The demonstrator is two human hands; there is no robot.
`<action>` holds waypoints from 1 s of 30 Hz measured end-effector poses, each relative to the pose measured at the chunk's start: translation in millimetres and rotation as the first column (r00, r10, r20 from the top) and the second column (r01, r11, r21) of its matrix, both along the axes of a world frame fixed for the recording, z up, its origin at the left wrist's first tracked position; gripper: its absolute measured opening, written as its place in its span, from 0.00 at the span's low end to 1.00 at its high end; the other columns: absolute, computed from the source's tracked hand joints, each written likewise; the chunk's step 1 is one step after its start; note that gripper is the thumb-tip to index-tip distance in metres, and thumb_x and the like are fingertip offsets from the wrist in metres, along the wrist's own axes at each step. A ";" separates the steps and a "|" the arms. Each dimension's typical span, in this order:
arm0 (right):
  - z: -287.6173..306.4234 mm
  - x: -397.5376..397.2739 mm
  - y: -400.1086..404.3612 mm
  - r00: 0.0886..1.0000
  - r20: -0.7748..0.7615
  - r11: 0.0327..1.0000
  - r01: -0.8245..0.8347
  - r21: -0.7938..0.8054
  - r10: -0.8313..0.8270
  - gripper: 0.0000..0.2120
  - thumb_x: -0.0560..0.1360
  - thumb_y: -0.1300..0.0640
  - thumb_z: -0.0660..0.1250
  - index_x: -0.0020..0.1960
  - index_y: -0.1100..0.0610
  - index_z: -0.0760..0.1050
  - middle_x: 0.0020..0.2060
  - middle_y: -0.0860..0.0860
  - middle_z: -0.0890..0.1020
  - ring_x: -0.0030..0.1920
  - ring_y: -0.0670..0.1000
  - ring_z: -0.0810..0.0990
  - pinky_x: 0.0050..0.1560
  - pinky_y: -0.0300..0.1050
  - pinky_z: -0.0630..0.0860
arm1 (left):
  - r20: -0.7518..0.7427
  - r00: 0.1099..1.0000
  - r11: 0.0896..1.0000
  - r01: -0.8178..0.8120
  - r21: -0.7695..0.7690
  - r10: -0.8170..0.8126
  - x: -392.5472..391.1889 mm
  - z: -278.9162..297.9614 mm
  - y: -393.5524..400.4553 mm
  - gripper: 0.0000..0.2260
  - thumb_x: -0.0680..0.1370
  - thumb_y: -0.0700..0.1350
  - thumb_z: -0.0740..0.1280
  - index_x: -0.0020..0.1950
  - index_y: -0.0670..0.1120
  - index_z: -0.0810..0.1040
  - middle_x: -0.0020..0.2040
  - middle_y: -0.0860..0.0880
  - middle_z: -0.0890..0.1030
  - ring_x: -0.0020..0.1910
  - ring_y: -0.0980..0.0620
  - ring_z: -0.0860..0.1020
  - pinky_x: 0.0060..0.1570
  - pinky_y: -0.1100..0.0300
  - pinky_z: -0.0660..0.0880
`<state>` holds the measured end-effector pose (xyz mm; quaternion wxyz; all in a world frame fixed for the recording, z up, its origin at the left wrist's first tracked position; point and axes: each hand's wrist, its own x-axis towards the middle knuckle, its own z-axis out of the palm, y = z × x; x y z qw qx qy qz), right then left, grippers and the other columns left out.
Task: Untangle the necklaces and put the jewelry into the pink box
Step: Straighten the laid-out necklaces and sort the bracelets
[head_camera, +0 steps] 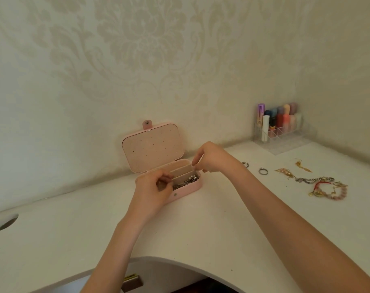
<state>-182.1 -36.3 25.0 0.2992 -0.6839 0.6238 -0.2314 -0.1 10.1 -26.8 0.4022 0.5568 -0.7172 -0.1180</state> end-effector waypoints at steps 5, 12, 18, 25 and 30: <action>5.4 -9.1 9.9 0.999 0.054 1.000 0.002 -0.003 -0.002 0.03 0.74 0.63 0.67 0.43 0.57 0.79 0.35 0.53 0.80 0.31 0.47 0.77 0.28 0.36 0.69 | 0.004 1.000 1.000 -0.002 -0.019 0.002 -3.7 -1.0 6.1 0.13 0.70 0.40 0.69 0.37 0.60 0.78 0.37 0.58 0.82 0.37 0.61 0.77 0.45 0.61 0.74; -10.5 -61.3 66.3 0.986 0.103 0.989 0.134 -0.055 -0.128 0.04 0.75 0.57 0.68 0.45 0.56 0.81 0.36 0.50 0.82 0.31 0.44 0.79 0.29 0.33 0.70 | -0.036 0.989 0.990 0.142 -0.010 -0.143 -49.2 5.4 25.1 0.16 0.71 0.32 0.67 0.38 0.55 0.78 0.35 0.59 0.79 0.36 0.63 0.77 0.38 0.69 0.67; -33.7 -136.5 144.6 0.930 0.146 0.913 0.361 -0.190 -0.337 0.06 0.74 0.60 0.68 0.40 0.52 0.80 0.38 0.47 0.82 0.37 0.44 0.78 0.35 0.30 0.71 | -0.057 0.899 0.898 0.436 0.053 -0.434 -133.6 -5.0 55.1 0.13 0.73 0.35 0.66 0.42 0.54 0.79 0.40 0.57 0.82 0.42 0.61 0.78 0.44 0.67 0.72; -47.3 -223.1 231.4 0.746 0.122 0.659 0.642 -0.392 -0.655 0.09 0.74 0.66 0.65 0.44 0.55 0.81 0.41 0.47 0.82 0.38 0.40 0.75 0.39 0.25 0.68 | 0.008 0.649 0.639 0.748 0.178 -0.761 -223.6 -11.3 109.7 0.07 0.73 0.49 0.71 0.50 0.56 0.81 0.48 0.61 0.80 0.49 0.66 0.75 0.49 0.73 0.68; -64.2 -270.0 278.0 0.511 0.026 0.456 0.788 -0.415 -0.859 0.08 0.74 0.64 0.66 0.49 0.60 0.83 0.50 0.56 0.84 0.51 0.57 0.80 0.49 0.41 0.69 | 0.087 0.540 0.545 0.808 0.225 -0.837 -254.8 -20.3 127.5 0.11 0.72 0.54 0.72 0.53 0.55 0.79 0.48 0.58 0.78 0.48 0.61 0.74 0.53 0.66 0.70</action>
